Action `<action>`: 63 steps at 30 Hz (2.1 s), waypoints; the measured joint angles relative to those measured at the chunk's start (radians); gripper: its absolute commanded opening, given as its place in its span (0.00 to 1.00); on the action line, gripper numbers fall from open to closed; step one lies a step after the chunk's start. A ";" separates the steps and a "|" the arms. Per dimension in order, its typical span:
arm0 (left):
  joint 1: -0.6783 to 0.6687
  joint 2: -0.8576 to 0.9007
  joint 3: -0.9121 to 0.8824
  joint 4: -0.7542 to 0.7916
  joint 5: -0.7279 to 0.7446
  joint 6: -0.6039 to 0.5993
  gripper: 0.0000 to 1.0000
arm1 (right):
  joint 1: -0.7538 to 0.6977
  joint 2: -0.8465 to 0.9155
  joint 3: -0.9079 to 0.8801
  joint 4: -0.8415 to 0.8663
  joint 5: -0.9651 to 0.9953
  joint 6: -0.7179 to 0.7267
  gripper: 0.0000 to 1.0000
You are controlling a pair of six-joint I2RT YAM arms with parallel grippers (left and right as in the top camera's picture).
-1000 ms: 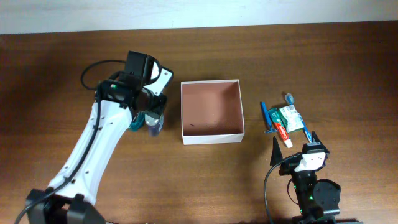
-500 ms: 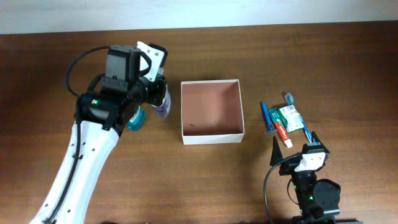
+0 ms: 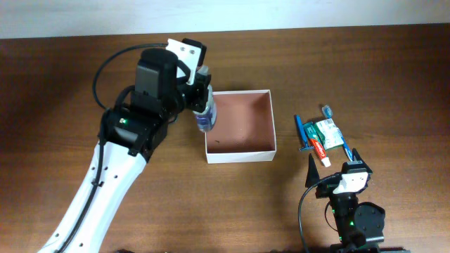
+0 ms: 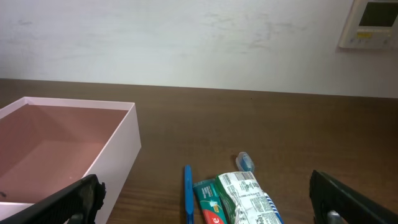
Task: Pack container
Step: 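Lift the soap bottle and carry it right over the pink box, then lower the soap bottle into the box's back-left corner and release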
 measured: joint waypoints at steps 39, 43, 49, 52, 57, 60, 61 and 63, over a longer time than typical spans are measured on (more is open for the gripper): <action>-0.053 0.376 0.005 0.235 -0.141 -0.056 0.29 | 0.000 0.000 0.000 0.000 0.000 0.000 0.98; -0.053 0.413 0.005 0.235 -0.157 -0.059 0.29 | 0.000 0.000 0.000 0.000 0.000 -0.001 0.98; -0.053 0.440 0.005 0.236 -0.180 -0.060 0.29 | 0.000 0.000 0.000 0.000 0.000 0.000 0.98; -0.053 0.440 0.005 0.234 -0.183 -0.056 0.53 | 0.000 0.000 0.000 0.000 0.000 -0.001 0.98; -0.053 0.440 0.019 0.203 -0.187 -0.069 0.56 | 0.000 0.000 0.000 0.000 0.000 0.000 0.98; -0.053 0.440 0.022 0.181 -0.187 -0.069 0.57 | 0.000 0.000 0.000 0.000 0.000 0.000 0.98; -0.053 0.440 0.022 0.175 -0.187 -0.069 0.57 | 0.000 0.000 0.000 0.000 0.000 0.000 0.98; -0.053 0.440 0.022 0.167 -0.187 -0.069 0.57 | 0.000 0.000 0.000 0.000 0.000 0.000 0.98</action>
